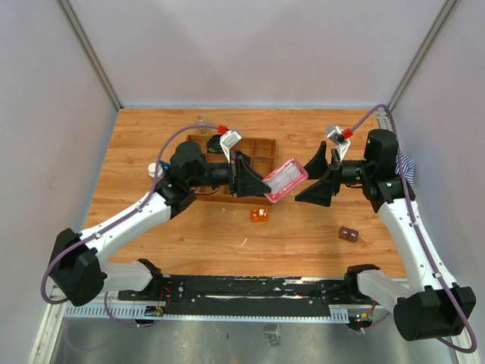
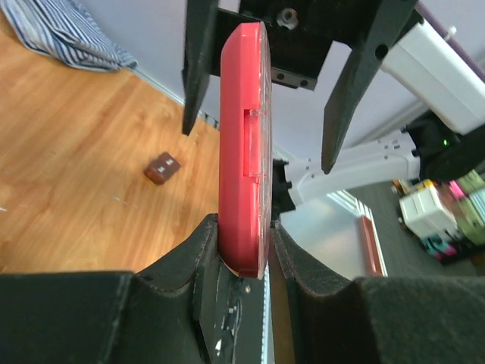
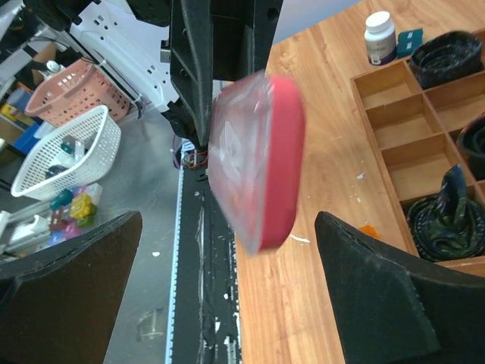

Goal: Sort the pills into containers
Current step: Open the pill container at the center of the board.

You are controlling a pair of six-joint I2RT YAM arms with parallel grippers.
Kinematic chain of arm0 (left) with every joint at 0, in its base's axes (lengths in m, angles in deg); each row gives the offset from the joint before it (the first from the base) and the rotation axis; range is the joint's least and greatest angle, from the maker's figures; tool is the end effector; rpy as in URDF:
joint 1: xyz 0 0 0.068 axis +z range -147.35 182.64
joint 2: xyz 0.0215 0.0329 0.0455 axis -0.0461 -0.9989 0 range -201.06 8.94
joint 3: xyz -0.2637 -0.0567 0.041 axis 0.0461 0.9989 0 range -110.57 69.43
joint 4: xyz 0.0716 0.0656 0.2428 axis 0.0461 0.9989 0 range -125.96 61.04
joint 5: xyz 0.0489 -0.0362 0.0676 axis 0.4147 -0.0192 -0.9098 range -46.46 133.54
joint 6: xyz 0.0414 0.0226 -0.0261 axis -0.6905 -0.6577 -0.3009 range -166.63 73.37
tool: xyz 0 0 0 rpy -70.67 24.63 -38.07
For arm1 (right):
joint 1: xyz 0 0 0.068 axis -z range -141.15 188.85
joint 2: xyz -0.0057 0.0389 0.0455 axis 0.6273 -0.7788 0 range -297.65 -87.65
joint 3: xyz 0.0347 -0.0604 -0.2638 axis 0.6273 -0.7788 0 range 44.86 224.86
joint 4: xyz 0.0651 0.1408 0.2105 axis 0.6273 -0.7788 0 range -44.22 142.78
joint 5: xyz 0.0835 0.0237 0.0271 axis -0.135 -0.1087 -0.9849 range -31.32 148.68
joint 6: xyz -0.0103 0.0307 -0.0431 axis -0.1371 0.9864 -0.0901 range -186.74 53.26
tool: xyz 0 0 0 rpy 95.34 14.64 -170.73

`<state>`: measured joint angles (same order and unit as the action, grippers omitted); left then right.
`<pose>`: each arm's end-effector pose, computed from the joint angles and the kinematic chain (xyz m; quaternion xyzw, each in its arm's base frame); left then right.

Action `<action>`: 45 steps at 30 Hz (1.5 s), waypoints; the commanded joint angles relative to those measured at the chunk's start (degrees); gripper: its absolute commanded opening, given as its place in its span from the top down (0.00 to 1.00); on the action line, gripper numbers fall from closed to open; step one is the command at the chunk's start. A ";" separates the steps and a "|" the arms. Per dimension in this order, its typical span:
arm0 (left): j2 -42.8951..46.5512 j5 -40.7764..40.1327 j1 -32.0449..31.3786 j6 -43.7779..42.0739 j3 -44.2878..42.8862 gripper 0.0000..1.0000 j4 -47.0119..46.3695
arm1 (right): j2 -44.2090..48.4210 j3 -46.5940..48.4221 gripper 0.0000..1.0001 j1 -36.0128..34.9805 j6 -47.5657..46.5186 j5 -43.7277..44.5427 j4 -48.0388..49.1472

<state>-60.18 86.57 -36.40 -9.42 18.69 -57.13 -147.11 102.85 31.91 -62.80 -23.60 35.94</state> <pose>0.1999 -0.1935 0.3447 0.2757 0.6373 -0.6149 0.3738 0.2014 0.0600 0.3699 -0.4011 0.6002 0.5727 0.3885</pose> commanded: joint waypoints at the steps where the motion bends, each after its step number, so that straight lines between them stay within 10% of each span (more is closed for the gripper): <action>1: -4.85 11.26 0.29 -4.45 -5.37 1.00 5.03 | 0.15 -3.44 0.02 0.72 14.81 -0.64 12.65; 8: -9.49 13.51 0.29 -6.28 -9.23 1.00 6.85 | -0.96 -4.65 0.08 -0.51 21.62 2.79 15.51; 19: -9.49 12.24 0.38 -4.71 -9.22 0.99 3.61 | -2.33 -6.53 0.73 -1.31 25.42 2.12 17.39; 23: -7.89 9.25 0.46 0.54 -4.75 0.64 -4.40 | -2.61 -7.54 0.98 -1.24 30.56 1.88 21.23; 32: -1.74 -12.30 0.23 19.38 24.79 0.01 -58.68 | -4.11 -14.00 0.99 1.89 57.67 7.56 44.20; 36: -6.08 -23.66 -2.14 26.16 28.97 0.01 -73.25 | -5.97 -20.38 0.99 3.89 76.82 14.56 63.14; 45: -16.60 -35.89 -6.94 29.36 23.02 0.04 -70.85 | -9.70 -23.29 0.99 5.86 86.79 19.70 76.04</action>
<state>-73.43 58.46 -42.50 17.13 44.66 -122.18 -157.32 79.64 36.59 17.07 -6.60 100.94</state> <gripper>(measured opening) 0.973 0.273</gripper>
